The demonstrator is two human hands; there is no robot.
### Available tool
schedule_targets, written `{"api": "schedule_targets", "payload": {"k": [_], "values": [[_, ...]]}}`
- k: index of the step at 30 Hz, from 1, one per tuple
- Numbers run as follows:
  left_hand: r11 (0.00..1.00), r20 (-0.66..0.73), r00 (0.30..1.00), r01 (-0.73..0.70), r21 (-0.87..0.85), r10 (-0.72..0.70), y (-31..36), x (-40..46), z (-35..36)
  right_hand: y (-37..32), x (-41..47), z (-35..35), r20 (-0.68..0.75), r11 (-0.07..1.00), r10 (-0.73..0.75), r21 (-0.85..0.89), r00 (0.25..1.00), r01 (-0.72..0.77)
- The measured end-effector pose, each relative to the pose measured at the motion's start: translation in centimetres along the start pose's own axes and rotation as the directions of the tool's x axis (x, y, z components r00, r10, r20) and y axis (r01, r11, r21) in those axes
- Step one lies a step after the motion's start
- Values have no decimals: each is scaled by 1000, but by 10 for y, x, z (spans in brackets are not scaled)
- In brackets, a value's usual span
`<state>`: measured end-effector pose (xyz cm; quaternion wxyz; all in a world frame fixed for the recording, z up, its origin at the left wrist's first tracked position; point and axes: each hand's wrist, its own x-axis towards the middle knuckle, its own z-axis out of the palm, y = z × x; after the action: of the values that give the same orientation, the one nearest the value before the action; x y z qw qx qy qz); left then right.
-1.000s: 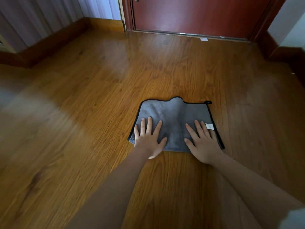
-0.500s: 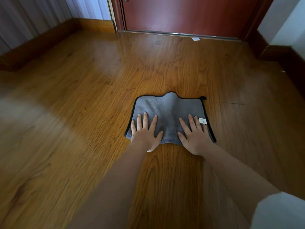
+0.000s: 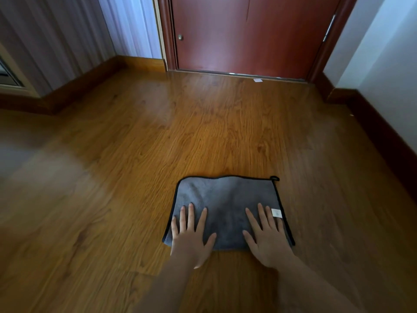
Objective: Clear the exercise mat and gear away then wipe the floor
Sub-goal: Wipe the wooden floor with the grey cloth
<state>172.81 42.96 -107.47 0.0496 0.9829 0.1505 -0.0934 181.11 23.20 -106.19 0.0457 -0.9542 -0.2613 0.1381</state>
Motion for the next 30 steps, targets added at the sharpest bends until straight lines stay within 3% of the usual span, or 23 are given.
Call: {"api": "schedule_targets", "payload": {"k": [6,10,17,24,27,30], "values": [[996,-86,996,-40,-81,33,-17,-59,23,-14,-65,35,-64,996,79,33,995,-77],[994,-125,990,-78,-70,69,-16,-78,27,-15,-82,44,-189,1000,7,-11,982,-9],[994,-136,987,-95,-51,88,-20,-72,32,-10,-75,50,-217,997,-61,-54,974,51],[996,-20,996,-91,-25,91,-19,-24,20,-2,-23,27,-97,988,-82,-141,992,68],[1000,0,1000,-21,-18,21,-11,14,7,0,18,20,-101,996,-36,-90,994,27],[1000,5,1000,-18,2,18,-3,60,-9,6,63,-1,-127,989,-94,-122,987,79]]}}
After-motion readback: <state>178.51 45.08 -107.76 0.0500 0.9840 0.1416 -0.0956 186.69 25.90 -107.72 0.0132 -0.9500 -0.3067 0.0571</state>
